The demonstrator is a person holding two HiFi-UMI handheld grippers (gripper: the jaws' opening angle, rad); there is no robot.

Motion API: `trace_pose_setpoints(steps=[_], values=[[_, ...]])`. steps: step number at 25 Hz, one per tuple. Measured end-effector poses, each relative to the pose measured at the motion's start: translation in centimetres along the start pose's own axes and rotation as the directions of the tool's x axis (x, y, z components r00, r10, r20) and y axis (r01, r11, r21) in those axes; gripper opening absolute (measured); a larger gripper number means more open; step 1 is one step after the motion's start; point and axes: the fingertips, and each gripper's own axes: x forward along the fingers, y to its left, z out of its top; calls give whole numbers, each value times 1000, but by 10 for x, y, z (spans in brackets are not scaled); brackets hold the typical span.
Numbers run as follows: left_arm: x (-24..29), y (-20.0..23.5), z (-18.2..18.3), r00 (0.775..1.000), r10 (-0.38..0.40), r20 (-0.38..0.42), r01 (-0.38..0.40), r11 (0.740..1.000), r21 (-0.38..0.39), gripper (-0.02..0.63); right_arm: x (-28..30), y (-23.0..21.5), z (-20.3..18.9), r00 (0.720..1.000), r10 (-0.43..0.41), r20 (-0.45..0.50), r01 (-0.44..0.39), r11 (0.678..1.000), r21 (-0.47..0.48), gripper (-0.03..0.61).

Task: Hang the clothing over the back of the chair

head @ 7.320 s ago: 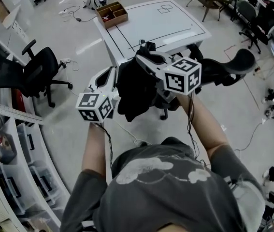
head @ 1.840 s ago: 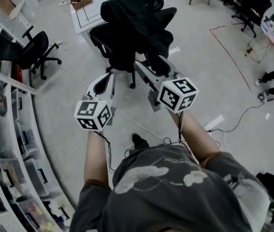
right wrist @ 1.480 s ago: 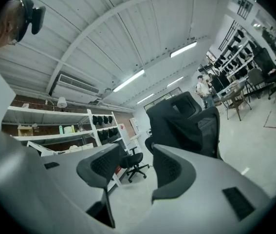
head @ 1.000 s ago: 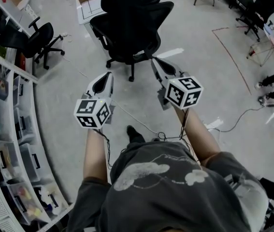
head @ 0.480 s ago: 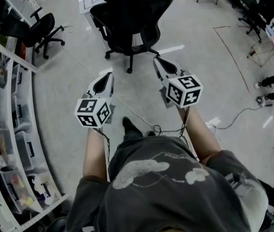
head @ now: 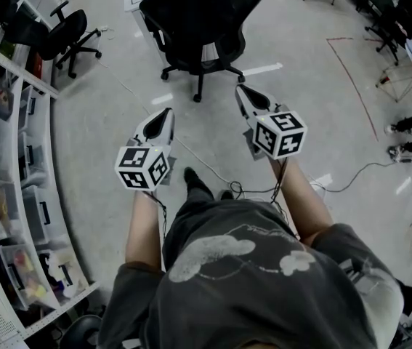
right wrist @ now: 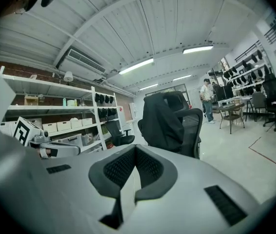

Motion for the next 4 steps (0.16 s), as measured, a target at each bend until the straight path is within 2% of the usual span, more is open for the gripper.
trace_pose_setpoints(steps=[4], values=[[2,-1,-7,1000,1,-13,-1,1000,-9,2,1,-1,-3,1000,5,-8,-5,1000,-10,-9]])
